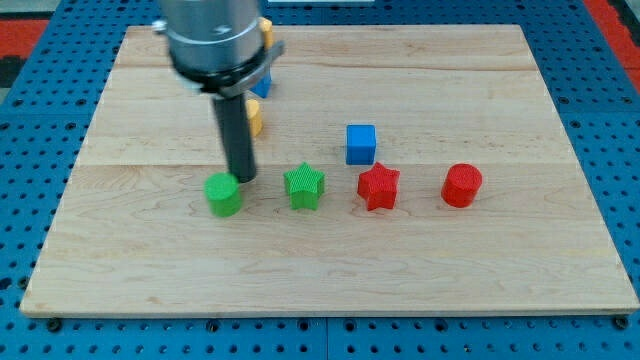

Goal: Move the green circle diagonally to the bottom left side of the green star

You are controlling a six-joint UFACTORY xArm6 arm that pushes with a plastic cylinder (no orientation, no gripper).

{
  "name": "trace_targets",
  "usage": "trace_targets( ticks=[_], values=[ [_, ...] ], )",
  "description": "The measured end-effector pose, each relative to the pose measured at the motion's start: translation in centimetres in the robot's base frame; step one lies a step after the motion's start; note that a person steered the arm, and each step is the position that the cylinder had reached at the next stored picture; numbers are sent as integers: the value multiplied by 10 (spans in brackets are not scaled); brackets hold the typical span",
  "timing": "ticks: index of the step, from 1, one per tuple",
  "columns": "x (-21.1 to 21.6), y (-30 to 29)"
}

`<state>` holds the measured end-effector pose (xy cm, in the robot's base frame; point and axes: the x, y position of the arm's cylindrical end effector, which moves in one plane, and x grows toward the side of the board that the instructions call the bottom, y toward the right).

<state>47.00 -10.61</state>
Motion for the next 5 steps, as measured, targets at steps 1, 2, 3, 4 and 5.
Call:
trace_targets(
  ticks=[1,2,3,4,5],
  values=[
    [6,-4],
    [6,-4],
    [-9,-14],
    [13,-45],
    [32,-36]
  ],
)
